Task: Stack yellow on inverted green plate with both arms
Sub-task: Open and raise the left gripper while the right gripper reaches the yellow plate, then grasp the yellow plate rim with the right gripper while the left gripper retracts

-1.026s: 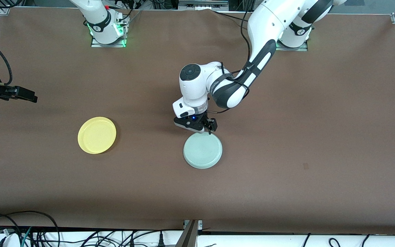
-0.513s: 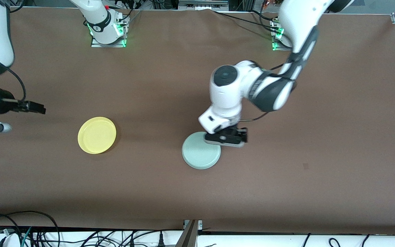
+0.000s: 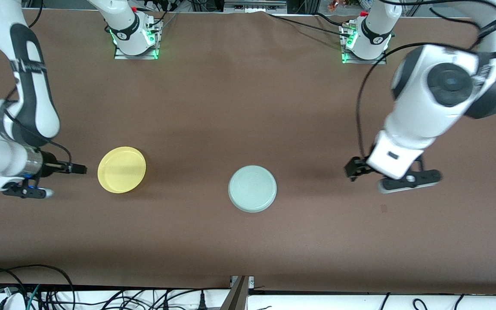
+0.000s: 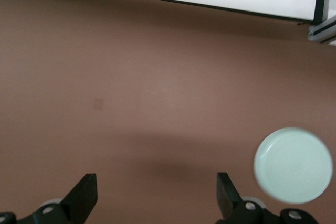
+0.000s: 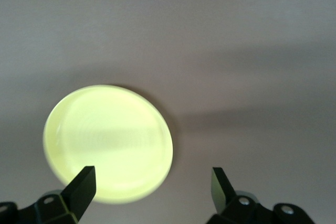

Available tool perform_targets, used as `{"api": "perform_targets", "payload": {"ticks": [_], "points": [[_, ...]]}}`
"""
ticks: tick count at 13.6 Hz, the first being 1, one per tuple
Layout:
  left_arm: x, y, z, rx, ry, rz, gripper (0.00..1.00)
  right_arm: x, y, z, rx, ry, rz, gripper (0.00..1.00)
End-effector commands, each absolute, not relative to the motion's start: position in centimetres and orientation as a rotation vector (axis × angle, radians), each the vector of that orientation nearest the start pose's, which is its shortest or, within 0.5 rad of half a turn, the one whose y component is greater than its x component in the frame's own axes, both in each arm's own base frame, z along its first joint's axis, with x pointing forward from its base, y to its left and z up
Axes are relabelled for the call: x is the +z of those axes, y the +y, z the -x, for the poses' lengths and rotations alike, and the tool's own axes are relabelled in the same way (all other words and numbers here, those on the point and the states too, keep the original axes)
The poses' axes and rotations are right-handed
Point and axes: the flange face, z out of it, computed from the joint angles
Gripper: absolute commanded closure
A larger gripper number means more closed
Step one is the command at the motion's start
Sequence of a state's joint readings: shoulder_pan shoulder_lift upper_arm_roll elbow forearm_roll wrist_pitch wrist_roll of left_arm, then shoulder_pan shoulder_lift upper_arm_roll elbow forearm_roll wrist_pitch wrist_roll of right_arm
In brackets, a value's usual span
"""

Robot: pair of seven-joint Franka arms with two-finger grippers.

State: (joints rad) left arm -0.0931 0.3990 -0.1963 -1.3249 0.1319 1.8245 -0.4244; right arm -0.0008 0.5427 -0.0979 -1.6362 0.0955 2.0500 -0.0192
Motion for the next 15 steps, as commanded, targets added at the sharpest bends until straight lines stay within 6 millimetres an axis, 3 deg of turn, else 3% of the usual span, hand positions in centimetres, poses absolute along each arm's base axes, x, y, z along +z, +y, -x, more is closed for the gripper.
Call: {"api": "perform_targets", "payload": {"ticks": [1,3,4,7,8,10,12,15], "points": [[53.6,-7.0,-66.2,-0.091,-0.111,3.157,0.00,23.9,-5.9,-63.7,0.104,0.142,3.088,0.11],[54.1,0.5,-65.5,-0.013,-0.087,3.201,0.00,20.9,-6.1,-61.9,0.026,0.086,3.104,0.30],[54.3,2.9,-65.2,-0.006,-0.045,3.207,0.00,20.1,-6.2,-61.2,0.026,0.090,3.107,0.44],[57.1,4.7,-63.9,-0.068,-0.054,3.196,0.00,19.5,-5.8,-60.7,0.045,0.081,3.104,0.92],[57.1,4.5,-63.2,-0.031,-0.052,3.196,0.00,19.3,-5.8,-60.7,0.050,0.083,3.103,1.00],[56.5,3.0,-62.1,0.027,-0.027,3.205,0.00,18.9,-5.1,-60.7,0.067,0.087,3.101,1.00],[56.7,2.2,-61.7,0.047,-0.058,3.205,0.00,19.9,-4.3,-61.4,0.041,0.064,3.094,1.00],[56.1,1.9,-62.0,0.075,-0.060,3.203,0.00,24.5,-0.5,-64.0,0.054,0.100,3.004,1.00]]}}
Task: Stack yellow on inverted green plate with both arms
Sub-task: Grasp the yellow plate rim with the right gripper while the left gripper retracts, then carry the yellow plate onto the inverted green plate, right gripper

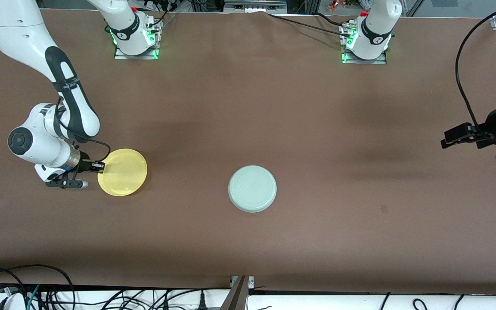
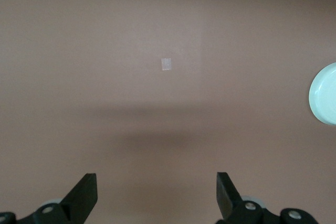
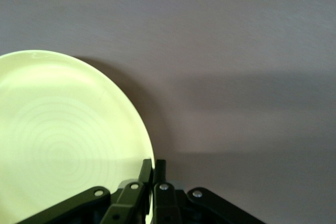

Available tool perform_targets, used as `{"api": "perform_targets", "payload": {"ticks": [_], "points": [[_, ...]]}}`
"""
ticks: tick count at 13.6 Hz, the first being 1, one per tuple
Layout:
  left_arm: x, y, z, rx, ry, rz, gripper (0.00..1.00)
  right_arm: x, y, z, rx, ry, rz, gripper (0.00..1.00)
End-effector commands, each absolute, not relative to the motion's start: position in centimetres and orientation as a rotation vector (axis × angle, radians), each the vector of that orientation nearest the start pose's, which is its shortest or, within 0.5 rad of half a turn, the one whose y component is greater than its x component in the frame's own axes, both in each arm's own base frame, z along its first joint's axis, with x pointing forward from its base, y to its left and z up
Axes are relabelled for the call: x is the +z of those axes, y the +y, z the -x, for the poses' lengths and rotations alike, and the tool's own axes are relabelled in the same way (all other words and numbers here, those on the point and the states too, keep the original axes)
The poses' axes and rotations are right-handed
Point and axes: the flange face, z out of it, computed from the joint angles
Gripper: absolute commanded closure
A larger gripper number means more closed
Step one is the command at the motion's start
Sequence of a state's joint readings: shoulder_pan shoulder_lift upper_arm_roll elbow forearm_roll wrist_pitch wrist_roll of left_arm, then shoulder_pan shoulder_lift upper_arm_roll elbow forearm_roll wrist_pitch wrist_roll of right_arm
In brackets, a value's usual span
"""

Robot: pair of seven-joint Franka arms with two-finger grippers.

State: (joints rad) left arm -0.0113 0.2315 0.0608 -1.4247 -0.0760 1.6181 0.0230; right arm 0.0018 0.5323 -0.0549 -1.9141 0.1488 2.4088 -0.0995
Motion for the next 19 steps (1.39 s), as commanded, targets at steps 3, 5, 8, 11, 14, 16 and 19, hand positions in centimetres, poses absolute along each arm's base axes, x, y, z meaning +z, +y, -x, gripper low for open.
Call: {"api": "perform_targets", "payload": {"ticks": [3,5,8,11,14,16,19], "points": [[56.1,1.8,-62.6,0.067,-0.059,3.202,0.00,29.0,7.2,-66.9,0.035,0.137,2.955,1.00],[56.1,1.4,-62.7,0.065,-0.052,3.202,0.00,29.3,14.9,-67.1,0.038,0.280,2.939,1.00],[55.6,1.8,-62.7,0.080,-0.065,3.203,0.00,27.6,28.4,-67.5,0.014,0.452,2.896,1.00],[55.5,1.8,-62.8,0.085,-0.064,3.201,0.00,24.5,37.5,-65.9,-0.058,0.551,2.825,1.00],[55.5,1.7,-62.8,0.085,-0.062,3.201,0.00,23.3,40.3,-64.8,-0.113,0.578,2.783,1.00],[55.5,1.6,-62.8,0.085,-0.062,3.203,0.00,22.6,40.3,-64.6,-0.104,0.573,2.792,1.00],[55.5,1.6,-62.8,0.085,-0.060,3.203,0.00,22.4,40.9,-63.7,-0.069,0.567,2.805,0.01]]}}
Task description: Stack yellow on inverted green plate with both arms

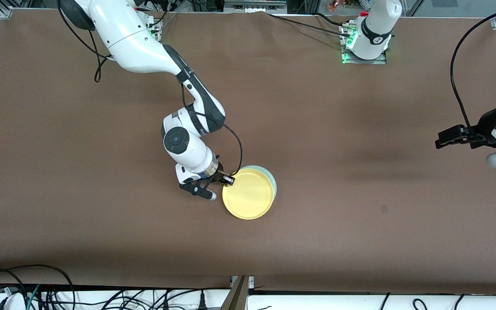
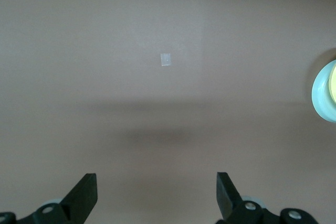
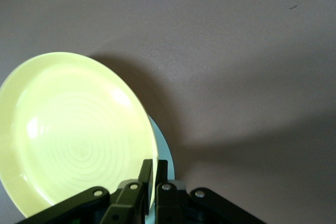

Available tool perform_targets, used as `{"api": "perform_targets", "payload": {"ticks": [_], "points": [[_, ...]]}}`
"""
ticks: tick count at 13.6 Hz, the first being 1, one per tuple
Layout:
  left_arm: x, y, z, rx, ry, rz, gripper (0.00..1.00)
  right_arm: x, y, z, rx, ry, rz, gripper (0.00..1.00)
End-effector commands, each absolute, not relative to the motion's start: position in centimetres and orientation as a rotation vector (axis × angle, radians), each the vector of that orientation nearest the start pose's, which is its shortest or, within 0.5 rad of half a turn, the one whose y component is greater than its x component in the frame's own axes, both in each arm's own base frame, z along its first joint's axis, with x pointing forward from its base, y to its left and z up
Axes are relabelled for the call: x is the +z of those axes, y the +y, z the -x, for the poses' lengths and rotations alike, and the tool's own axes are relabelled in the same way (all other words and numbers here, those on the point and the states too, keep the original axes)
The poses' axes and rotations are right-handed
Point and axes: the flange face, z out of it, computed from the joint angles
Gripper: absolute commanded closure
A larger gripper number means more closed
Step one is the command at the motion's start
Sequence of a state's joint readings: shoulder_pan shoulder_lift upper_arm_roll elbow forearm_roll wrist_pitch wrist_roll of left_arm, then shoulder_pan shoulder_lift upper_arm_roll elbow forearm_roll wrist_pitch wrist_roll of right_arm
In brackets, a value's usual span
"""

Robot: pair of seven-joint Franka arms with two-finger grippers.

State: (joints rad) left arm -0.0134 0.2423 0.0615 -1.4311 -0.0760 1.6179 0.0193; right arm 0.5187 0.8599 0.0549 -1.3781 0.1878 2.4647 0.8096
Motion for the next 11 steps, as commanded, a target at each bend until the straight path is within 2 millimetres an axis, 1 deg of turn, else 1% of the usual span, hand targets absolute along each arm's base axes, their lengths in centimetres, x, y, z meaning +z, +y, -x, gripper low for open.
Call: {"api": "perform_targets", "payload": {"ticks": [1,2,3,4,6,7,8,9,11], "points": [[55.5,1.6,-62.8,0.085,-0.062,3.203,0.00,22.8,42.1,-63.1,-0.079,0.535,2.812,0.00],[55.5,1.6,-62.8,0.085,-0.062,3.201,0.00,23.4,42.4,-63.0,-0.095,0.518,2.816,0.00],[55.5,1.6,-62.8,0.083,-0.062,3.201,0.00,24.9,41.9,-63.4,-0.108,0.518,2.813,0.00],[55.5,1.6,-62.8,0.085,-0.060,3.203,0.00,26.5,41.0,-63.9,-0.104,0.525,2.824,0.00],[55.5,1.7,-62.8,0.085,-0.065,3.203,0.00,31.1,37.9,-65.1,-0.108,0.557,2.865,0.00],[55.5,1.7,-62.8,0.085,-0.065,3.203,0.00,32.9,35.4,-65.9,-0.106,0.586,2.899,0.00],[55.5,1.7,-62.8,0.085,-0.065,3.203,0.00,34.3,32.7,-66.7,-0.098,0.599,2.938,0.00],[55.4,1.7,-62.9,0.087,-0.065,3.203,0.00,35.9,30.4,-67.2,-0.104,0.573,2.970,0.00],[55.5,1.7,-62.8,0.085,-0.065,3.203,0.00,38.5,24.8,-68.4,-0.101,0.511,3.045,0.00]]}}
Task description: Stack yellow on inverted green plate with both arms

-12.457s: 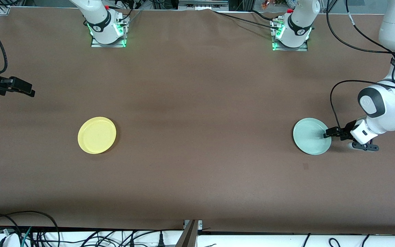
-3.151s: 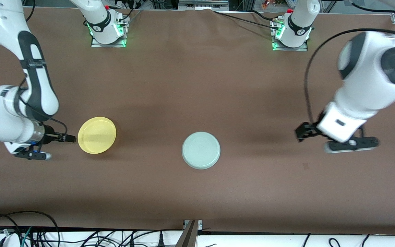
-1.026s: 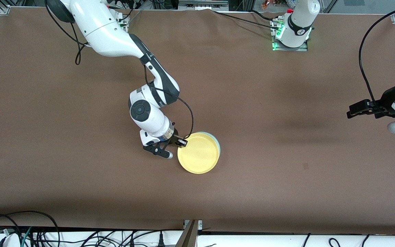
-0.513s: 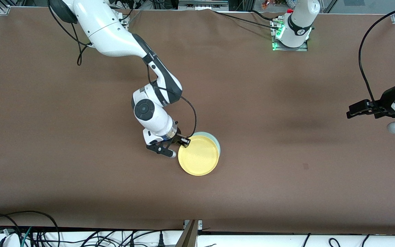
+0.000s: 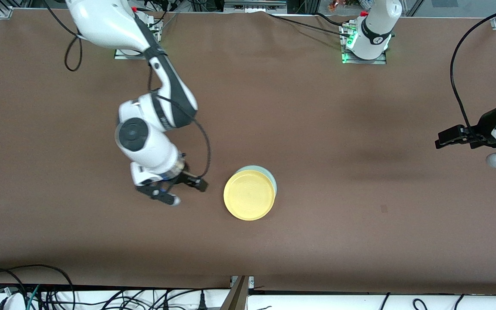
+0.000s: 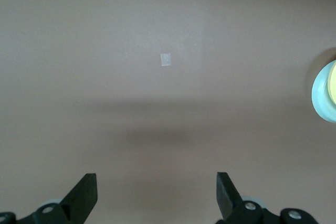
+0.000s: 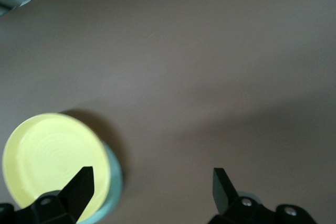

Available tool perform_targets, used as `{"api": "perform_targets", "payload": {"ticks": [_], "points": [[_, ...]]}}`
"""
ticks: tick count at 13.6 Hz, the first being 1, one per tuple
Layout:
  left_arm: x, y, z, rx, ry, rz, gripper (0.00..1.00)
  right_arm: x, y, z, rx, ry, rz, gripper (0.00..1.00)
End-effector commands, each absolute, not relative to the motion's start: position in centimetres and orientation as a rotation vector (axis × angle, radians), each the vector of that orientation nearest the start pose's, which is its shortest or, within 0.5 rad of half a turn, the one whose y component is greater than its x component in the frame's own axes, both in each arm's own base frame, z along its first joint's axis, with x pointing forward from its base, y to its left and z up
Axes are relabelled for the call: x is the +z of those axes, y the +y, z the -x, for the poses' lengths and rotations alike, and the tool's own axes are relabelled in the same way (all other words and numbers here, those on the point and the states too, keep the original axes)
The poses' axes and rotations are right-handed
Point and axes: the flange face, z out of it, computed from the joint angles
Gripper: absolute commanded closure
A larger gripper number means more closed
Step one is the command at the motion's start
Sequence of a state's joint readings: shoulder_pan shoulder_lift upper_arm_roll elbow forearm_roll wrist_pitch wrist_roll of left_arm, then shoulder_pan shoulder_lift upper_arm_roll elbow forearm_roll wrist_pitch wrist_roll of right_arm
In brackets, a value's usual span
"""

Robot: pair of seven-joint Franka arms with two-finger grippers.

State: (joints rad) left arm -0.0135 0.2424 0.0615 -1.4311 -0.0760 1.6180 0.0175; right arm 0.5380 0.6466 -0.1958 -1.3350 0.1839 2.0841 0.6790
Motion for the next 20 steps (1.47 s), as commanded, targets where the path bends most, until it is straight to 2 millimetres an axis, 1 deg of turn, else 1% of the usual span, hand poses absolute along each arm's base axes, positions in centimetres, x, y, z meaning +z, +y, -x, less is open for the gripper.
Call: {"api": "perform_targets", "payload": {"ticks": [1,2,4,6,7,8,9,10,11,12,13,14,15,16,17,18,19,20], "points": [[55.4,1.7,-62.9,0.087,-0.065,3.203,0.00,39.9,21.3,-69.1,-0.113,0.489,3.084,0.00],[55.5,1.7,-62.8,0.085,-0.065,3.203,0.00,41.4,17.9,-69.4,-0.107,0.458,3.119,0.00],[55.3,1.6,-62.8,0.090,-0.063,3.203,0.00,43.8,12.0,-69.1,-0.018,0.371,3.174,0.00],[55.5,1.7,-62.8,0.085,-0.065,3.203,0.00,46.5,7.9,-67.7,0.088,0.415,3.179,0.00],[55.3,1.7,-62.8,0.090,-0.065,3.203,0.00,47.1,6.4,-67.0,0.170,0.378,3.195,0.00],[55.4,1.7,-62.8,0.087,-0.065,3.203,0.00,49.8,5.6,-66.2,0.154,0.291,3.186,0.00],[55.3,1.7,-62.8,0.090,-0.065,3.203,0.00,51.4,4.5,-65.5,0.140,0.237,3.176,0.00],[55.3,1.7,-62.8,0.090,-0.065,3.203,0.00,52.4,2.8,-64.8,0.137,0.244,3.145,0.00],[55.3,1.7,-62.8,0.090,-0.065,3.203,0.00,52.9,2.7,-64.1,0.157,0.223,3.112,0.00],[55.3,1.7,-62.8,0.090,-0.065,3.203,0.00,53.0,2.7,-63.6,0.195,0.201,3.106,0.00],[55.3,1.7,-62.8,0.090,-0.065,3.203,0.00,53.6,2.6,-63.1,0.190,0.168,3.129,0.00],[55.3,1.7,-62.8,0.090,-0.065,3.203,0.00,54.0,2.1,-62.3,0.193,0.133,3.165,0.00],[55.3,1.7,-62.8,0.090,-0.065,3.203,0.00,53.8,1.3,-61.1,0.199,0.083,3.199,0.00],[55.4,1.7,-62.8,0.087,-0.065,3.203,0.00,53.7,1.0,-59.9,0.153,0.044,3.218,0.00],[55.3,1.7,-62.8,0.092,-0.065,3.203,0.00,53.5,-0.1,-58.2,0.102,0.070,3.212,0.00],[55.3,1.7,-62.8,0.090,-0.065,3.203,0.00,52.7,-1.3,-56.7,0.078,0.121,3.196,0.00],[55.4,1.7,-62.9,0.087,-0.065,3.203,0.00,52.3,-2.0,-56.0,0.084,0.131,3.173,0.00],[55.4,1.7,-62.9,0.087,-0.065,3.203,0.00,52.4,-2.8,-55.9,0.089,0.165,3.141,0.00]]}}
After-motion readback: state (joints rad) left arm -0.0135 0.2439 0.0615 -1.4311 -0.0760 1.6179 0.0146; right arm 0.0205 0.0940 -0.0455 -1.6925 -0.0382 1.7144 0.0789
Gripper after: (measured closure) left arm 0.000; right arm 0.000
